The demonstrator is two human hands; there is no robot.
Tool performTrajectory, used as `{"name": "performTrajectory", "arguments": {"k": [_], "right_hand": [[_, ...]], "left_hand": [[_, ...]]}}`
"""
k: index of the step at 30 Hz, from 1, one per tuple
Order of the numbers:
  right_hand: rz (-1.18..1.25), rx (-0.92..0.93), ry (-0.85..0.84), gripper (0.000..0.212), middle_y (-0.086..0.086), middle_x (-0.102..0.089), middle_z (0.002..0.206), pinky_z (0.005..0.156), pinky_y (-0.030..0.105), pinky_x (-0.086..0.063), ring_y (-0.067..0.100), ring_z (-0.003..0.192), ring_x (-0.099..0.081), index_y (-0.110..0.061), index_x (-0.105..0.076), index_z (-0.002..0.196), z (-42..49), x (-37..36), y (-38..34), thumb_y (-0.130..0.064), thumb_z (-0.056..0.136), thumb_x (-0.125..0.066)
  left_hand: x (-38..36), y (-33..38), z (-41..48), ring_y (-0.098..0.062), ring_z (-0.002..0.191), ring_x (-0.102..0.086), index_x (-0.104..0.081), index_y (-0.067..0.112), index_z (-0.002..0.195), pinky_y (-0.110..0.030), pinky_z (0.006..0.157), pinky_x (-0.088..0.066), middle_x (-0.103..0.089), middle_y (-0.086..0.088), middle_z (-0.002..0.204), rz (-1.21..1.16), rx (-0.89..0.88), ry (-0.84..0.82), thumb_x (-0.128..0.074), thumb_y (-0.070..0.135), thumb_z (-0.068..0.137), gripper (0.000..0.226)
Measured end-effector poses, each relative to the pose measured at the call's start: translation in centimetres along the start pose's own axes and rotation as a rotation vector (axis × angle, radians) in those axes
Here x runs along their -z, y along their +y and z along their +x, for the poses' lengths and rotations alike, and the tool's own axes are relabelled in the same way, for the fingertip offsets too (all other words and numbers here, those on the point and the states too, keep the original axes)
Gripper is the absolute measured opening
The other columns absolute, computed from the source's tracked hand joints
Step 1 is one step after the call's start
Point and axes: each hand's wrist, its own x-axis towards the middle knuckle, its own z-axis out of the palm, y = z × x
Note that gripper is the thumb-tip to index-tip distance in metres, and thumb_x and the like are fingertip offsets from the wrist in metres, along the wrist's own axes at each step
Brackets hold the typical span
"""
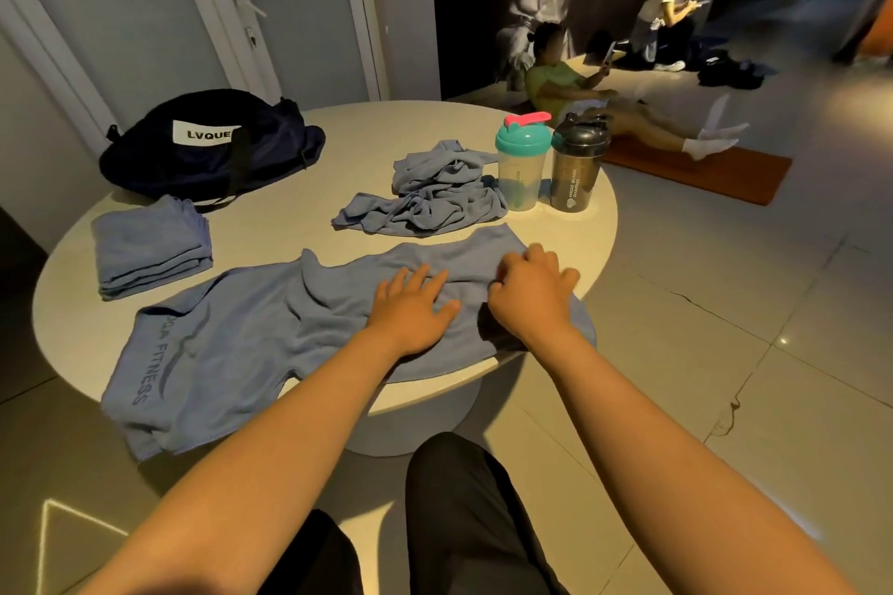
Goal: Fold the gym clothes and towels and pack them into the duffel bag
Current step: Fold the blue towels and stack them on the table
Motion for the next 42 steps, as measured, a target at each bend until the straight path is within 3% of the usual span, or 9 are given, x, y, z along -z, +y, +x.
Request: {"name": "performTrajectory", "arguments": {"k": [5, 7, 9, 15, 21, 26, 33, 37, 42], "right_hand": [[0.064, 0.094, -0.285, 0.036, 0.010, -0.047, 0.140, 0.103, 0.049, -0.033, 0.034, 0.127, -0.044, -0.025, -0.054, 0.136, 1.8, -1.3, 0.5, -0.032, 0.102, -0.043], [-0.005, 0.055, -0.328, 0.040, 0.006, -0.034, 0.154, 0.114, 0.064, -0.017, 0.031, 0.144, -0.027, -0.028, -0.046, 0.142, 2.6, -1.9, 1.6, -0.033, 0.103, -0.040], [-0.063, -0.014, -0.320, 0.046, 0.007, -0.022, 0.161, 0.114, 0.070, -0.001, 0.030, 0.152, -0.008, -0.028, -0.040, 0.146, 3.1, -2.0, 2.4, -0.024, 0.101, -0.043], [0.072, 0.200, -0.147, 0.041, 0.012, -0.047, 0.138, 0.112, 0.050, -0.028, 0.035, 0.130, -0.043, -0.022, -0.052, 0.141, 2.0, -2.7, -1.0, -0.037, 0.104, -0.040], [-0.055, 0.194, -0.395, 0.055, 0.002, -0.006, 0.168, 0.116, 0.066, 0.011, 0.026, 0.154, 0.004, -0.033, -0.022, 0.158, 2.0, -3.9, -2.4, -0.050, 0.106, -0.024], [0.055, 0.275, -0.340, 0.051, 0.009, -0.027, 0.160, 0.120, 0.061, -0.003, 0.029, 0.149, -0.018, -0.028, -0.034, 0.153, 1.5, -4.7, -5.1, -0.046, 0.105, -0.029], [0.120, 0.335, -0.383, 0.051, 0.006, -0.025, 0.163, 0.122, 0.056, -0.004, 0.026, 0.152, -0.016, -0.027, -0.039, 0.152, 1.4, -5.6, -5.9, -0.044, 0.104, -0.042], [0.214, 0.172, -0.107, 0.038, 0.011, -0.047, 0.143, 0.110, 0.042, -0.034, 0.032, 0.134, -0.040, -0.018, -0.061, 0.135, 1.0, -4.3, -3.9, -0.029, 0.100, -0.050], [-0.003, -0.200, -0.171, 0.044, 0.020, -0.019, 0.158, 0.115, 0.055, -0.015, 0.038, 0.146, -0.009, -0.028, -0.046, 0.137, -0.4, -2.6, 0.5, -0.049, 0.100, -0.038]], "left_hand": [[0.4, 1.6, -0.3, -0.019, 0.155, -0.002, -0.017, 0.037, 0.160, -0.044, 0.125, -0.007, 0.000, 0.007, 0.169, -0.216, -0.202, -0.098, -0.050, 0.051, 0.100, 0.069], [0.6, 1.2, -0.6, -0.021, 0.149, -0.025, -0.041, 0.027, 0.152, -0.037, 0.120, -0.023, -0.026, 0.001, 0.163, -0.399, -0.185, 0.103, -0.056, 0.039, 0.100, 0.056], [0.5, 0.2, -0.6, -0.025, 0.142, -0.035, -0.050, 0.026, 0.145, -0.038, 0.118, -0.025, -0.042, 0.000, 0.153, -0.219, -0.087, 0.274, -0.052, 0.039, 0.101, 0.046], [-0.2, -1.2, -0.2, -0.022, 0.155, 0.004, -0.008, 0.039, 0.160, -0.053, 0.123, 0.003, 0.002, 0.007, 0.169, 0.024, 0.089, -0.005, -0.016, 0.067, 0.101, 0.066], [0.4, -5.1, 0.1, -0.020, 0.156, 0.004, -0.008, 0.038, 0.160, -0.046, 0.125, 0.001, 0.002, 0.003, 0.169, 0.012, 0.189, 0.048, -0.016, 0.070, 0.099, 0.069], [1.3, -9.7, -0.7, -0.021, 0.156, 0.003, -0.006, 0.037, 0.161, -0.048, 0.125, 0.000, 0.003, 0.002, 0.169, 0.008, 0.278, 0.049, -0.015, 0.072, 0.098, 0.073], [1.5, -8.2, -2.7, -0.024, 0.155, 0.005, -0.012, 0.038, 0.160, -0.052, 0.123, 0.006, 0.001, 0.002, 0.169, 0.016, 0.237, 0.089, -0.018, 0.065, 0.102, 0.065], [0.4, -4.1, -2.2, -0.022, 0.155, 0.005, -0.013, 0.041, 0.159, -0.050, 0.123, 0.006, 0.001, 0.002, 0.169, 0.005, 0.087, 0.024, -0.022, 0.069, 0.100, 0.066], [-0.5, -1.7, -1.6, -0.023, 0.155, 0.007, -0.006, 0.044, 0.159, -0.051, 0.123, 0.006, 0.007, 0.003, 0.169, 0.041, 0.010, 0.017, -0.019, 0.071, 0.098, 0.068]]}}
